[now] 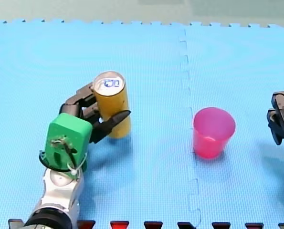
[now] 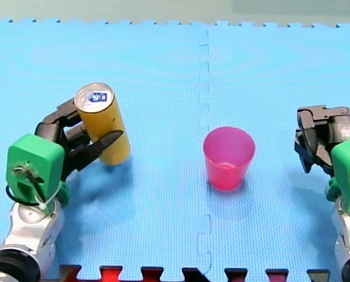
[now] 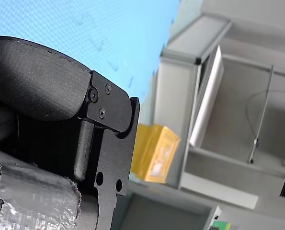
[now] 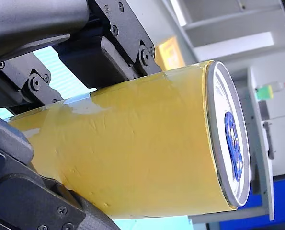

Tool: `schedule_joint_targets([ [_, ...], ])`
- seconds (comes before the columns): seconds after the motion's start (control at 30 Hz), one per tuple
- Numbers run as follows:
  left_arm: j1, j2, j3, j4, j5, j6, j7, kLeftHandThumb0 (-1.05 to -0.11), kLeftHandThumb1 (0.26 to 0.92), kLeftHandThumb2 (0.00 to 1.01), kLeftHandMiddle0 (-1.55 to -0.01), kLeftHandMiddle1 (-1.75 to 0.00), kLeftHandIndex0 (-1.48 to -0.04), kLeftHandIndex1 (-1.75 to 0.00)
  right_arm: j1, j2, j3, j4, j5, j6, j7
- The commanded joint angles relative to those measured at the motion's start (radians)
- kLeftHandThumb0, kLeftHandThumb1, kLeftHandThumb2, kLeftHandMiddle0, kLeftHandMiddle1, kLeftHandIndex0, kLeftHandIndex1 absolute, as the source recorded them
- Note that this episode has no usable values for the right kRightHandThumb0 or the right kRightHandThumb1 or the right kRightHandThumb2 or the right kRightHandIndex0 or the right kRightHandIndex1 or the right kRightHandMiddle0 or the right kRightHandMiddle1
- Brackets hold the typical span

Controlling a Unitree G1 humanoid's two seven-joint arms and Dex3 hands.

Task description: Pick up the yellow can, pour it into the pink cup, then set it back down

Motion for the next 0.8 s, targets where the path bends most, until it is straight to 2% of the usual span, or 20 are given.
schedule_joint_targets([
  [0.0,-0.057,0.038,-0.151,-0.088,0.258,0.033,0.309,-0.388,0.787,0.00,-1.30,0.00,-1.19,0.00,-0.009,0.002,0.002,0.002,-0.002,0.017,-0.020],
  [0.13,-0.087,0.045,-0.204,-0.102,0.347,0.082,0.377,-0.422,0.788,0.00,-1.23,0.00,-1.15,0.00,-0.011,0.005,0.000,0.004,-0.005,0.017,-0.024],
  [0.4,-0.133,0.037,-0.319,-0.111,0.543,0.128,0.639,-0.434,0.782,0.00,-1.30,-0.03,-1.21,-0.02,-0.012,0.010,0.002,0.005,-0.013,0.018,-0.036],
  [0.53,-0.151,0.045,-0.365,-0.106,0.610,0.133,0.713,-0.439,0.783,0.00,-1.31,-0.03,-1.23,-0.02,-0.012,0.011,0.004,0.005,-0.015,0.020,-0.040],
  [0.77,-0.217,0.048,-0.424,-0.041,0.679,0.168,0.799,-0.458,0.793,0.00,-1.36,-0.04,-1.23,-0.01,-0.015,0.012,0.005,0.009,-0.017,0.031,-0.047],
])
